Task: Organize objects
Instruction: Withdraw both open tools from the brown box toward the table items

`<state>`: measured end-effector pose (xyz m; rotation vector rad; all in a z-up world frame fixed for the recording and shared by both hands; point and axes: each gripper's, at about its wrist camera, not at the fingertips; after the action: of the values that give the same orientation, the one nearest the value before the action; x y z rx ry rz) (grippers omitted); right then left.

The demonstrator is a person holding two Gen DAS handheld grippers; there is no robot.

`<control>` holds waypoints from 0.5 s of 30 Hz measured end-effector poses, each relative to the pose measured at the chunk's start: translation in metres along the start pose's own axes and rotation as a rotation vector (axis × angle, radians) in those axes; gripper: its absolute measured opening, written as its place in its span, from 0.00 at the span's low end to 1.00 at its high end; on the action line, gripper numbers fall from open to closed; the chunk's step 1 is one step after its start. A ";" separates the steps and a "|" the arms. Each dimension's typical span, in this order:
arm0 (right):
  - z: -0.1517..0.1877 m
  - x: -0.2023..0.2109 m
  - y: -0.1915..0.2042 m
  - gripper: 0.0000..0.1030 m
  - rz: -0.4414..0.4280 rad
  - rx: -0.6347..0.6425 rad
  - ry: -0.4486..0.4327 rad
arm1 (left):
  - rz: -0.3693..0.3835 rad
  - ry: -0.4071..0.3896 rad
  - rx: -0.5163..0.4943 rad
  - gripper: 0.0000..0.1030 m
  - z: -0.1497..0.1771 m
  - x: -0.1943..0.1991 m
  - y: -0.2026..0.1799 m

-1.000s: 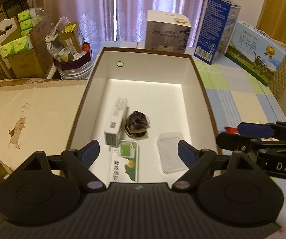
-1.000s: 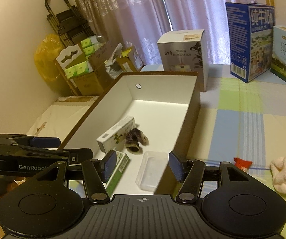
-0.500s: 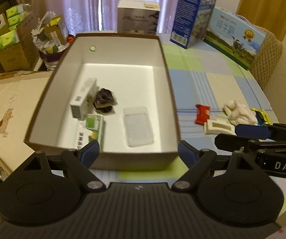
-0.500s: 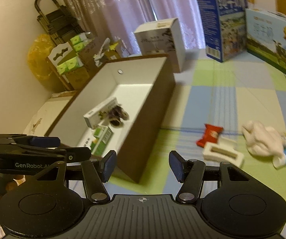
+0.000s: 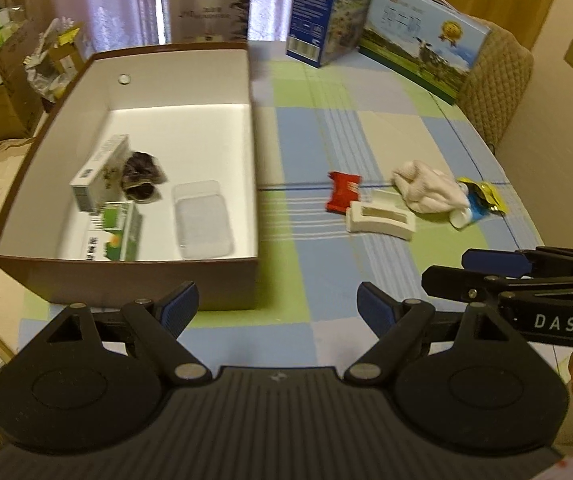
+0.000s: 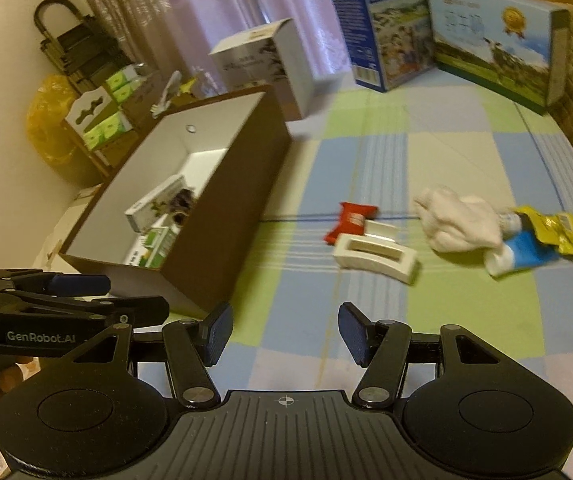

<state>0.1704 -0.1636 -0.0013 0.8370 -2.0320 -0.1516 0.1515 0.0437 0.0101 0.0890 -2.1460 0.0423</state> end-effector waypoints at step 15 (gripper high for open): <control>0.003 0.021 -0.056 0.54 0.062 -0.058 0.007 | 0.029 0.038 -0.060 0.83 -0.005 -0.021 -0.056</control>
<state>0.1884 -0.2202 -0.0114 0.7371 -2.0350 -0.1721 0.1712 -0.0108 -0.0052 0.0220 -2.1092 -0.0041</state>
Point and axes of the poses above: each gripper's, at about its wrist camera, not at the fingertips, and x roughly against the way its jaws point, y to its left, z to its underside, and after that the axes turned 6 degrees about -z, right-handed
